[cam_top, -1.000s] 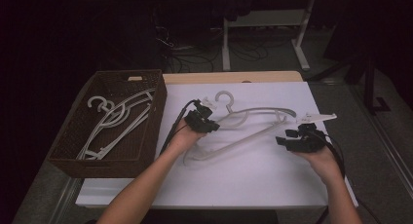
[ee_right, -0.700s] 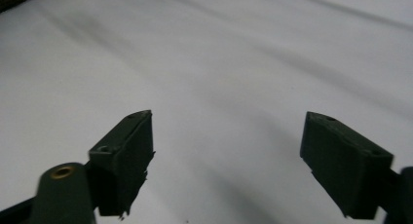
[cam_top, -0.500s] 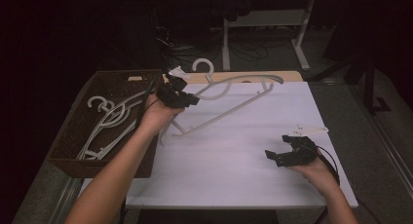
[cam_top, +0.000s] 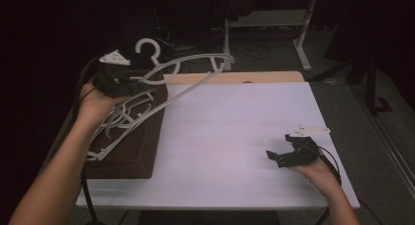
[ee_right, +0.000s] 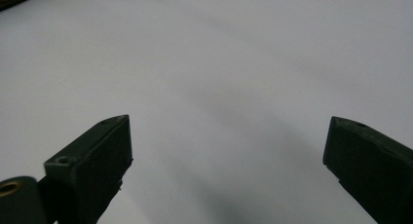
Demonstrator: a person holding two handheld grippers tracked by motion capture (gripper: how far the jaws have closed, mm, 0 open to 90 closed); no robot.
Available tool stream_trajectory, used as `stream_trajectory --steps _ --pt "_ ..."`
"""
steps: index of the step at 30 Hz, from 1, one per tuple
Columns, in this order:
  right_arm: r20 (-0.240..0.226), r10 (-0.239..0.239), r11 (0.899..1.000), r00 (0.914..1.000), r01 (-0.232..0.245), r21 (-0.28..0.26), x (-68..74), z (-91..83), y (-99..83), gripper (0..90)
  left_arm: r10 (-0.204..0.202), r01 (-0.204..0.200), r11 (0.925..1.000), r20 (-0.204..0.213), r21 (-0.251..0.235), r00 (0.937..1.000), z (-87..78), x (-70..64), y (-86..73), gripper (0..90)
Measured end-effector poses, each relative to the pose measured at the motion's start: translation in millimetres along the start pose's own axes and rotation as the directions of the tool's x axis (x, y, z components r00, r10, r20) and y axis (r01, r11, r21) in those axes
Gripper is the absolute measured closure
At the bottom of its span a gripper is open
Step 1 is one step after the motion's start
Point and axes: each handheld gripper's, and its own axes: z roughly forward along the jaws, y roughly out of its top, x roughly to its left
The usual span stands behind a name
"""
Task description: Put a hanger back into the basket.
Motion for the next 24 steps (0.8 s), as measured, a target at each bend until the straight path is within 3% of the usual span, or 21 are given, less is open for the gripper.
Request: stream_trajectory --steps 5,8,12,20,24 --pt "0.012 0.0 1.0 0.9999 0.0 0.001 -0.8 -0.6 -0.1 3.6 -0.032 0.033 0.9994 -0.08 0.014 0.9963 -24.3 29.7 -23.2 81.8" --pt "0.019 0.001 1.0 0.9998 -0.001 -0.001 -0.7 -1.0 0.5 3.7 -0.035 0.04 0.9987 -0.133 0.031 0.9904 -36.7 46.2 -39.4 81.8" --pt "0.024 0.002 1.0 0.9997 -0.002 0.0 -0.4 -1.0 1.2 3.6 -0.072 0.081 0.9958 -0.177 0.043 0.9816 -48.1 69.9 -66.8 81.8" --pt "0.034 0.008 1.0 0.9994 -0.008 0.01 -2.2 0.4 0.5 3.7 -0.127 0.15 0.9852 -0.234 0.083 0.9641 -54.6 103.2 -118.1 81.8" --pt "0.038 0.006 1.0 0.9993 -0.007 0.014 -2.8 1.3 -0.1 3.7 -0.141 0.172 0.9785 -0.237 0.114 0.9613 -45.7 110.2 -133.9 81.8"
